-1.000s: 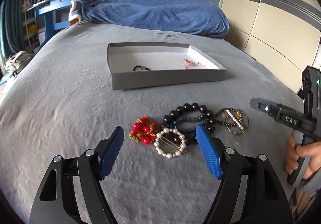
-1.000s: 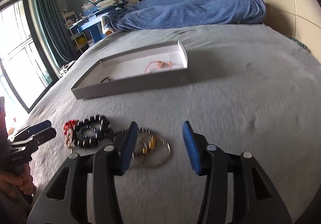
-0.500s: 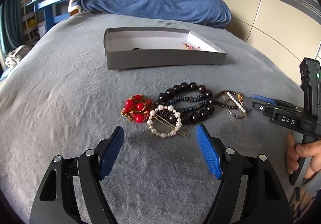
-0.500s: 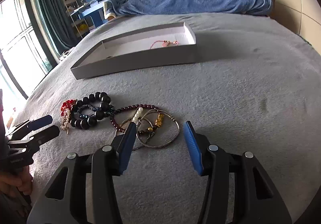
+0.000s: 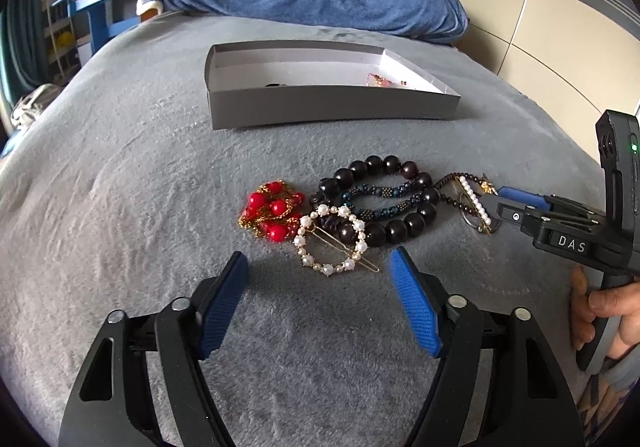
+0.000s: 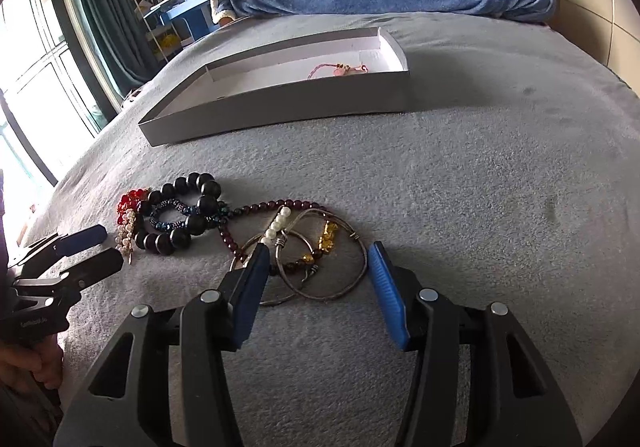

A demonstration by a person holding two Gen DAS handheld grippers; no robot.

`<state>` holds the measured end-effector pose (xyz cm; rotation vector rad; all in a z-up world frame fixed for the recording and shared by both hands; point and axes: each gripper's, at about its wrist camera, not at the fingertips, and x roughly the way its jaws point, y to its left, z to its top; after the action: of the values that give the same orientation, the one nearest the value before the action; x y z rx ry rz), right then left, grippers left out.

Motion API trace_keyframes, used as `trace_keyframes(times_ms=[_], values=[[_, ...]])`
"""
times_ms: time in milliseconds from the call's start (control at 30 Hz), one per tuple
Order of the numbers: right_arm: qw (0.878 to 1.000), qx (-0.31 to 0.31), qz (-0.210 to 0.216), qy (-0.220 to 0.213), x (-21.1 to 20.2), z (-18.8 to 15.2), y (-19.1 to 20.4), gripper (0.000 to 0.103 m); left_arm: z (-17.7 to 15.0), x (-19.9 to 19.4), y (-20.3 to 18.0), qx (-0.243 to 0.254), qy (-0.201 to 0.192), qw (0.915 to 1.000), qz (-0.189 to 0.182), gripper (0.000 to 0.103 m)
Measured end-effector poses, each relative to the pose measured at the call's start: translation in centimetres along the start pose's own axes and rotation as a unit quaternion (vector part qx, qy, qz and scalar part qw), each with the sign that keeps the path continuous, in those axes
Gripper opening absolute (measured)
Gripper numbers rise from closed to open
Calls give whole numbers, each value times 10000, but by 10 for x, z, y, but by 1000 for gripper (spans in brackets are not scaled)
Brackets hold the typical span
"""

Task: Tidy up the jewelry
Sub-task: 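Move both open tools back over the jewelry pile, then grasp the pearl ring hair clip with the left tool while the right tool grasps a silver wire bracelet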

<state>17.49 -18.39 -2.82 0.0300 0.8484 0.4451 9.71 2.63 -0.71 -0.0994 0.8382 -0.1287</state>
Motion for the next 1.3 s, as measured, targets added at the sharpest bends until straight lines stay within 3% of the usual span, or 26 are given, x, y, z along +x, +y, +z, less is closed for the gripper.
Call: trace_keyframes(times_ms=[100, 167, 200, 333, 700, 833, 1033, 1200, 1300], values=[[10000, 14, 30, -39, -1, 0, -1, 43, 1, 2, 0, -38, 35, 9999, -103, 59], [9999, -22, 65, -81, -3, 1, 0, 29, 3, 3, 0, -82, 53, 9998, -192, 56], [10000, -31, 41, -85, -3, 1, 1, 26, 3, 3, 0, -95, 66, 9997, -234, 55], [10000, 33, 57, -51, -1, 1, -1, 26, 3, 8, -2, -95, 178, 9993, -302, 55], [9998, 105, -34, -140, -4, 0, -3, 44, 17, 26, 2, -315, 281, 9985, -341, 55], [9999, 137, 39, -70, -1, 0, -4, 49, 16, 25, 5, -358, 236, 9982, -425, 42], [9997, 198, 124, -62, 0, 0, -7, 51, 11, 16, 4, -359, 114, 9982, -468, 41], [9984, 381, 45, -424, -14, -1, -13, 56, 3, 6, -1, -243, -2, 9986, -460, 41], [9980, 540, 61, -338, -11, -1, -19, 58, -1, 1, 0, -232, -59, 9987, -452, 41]])
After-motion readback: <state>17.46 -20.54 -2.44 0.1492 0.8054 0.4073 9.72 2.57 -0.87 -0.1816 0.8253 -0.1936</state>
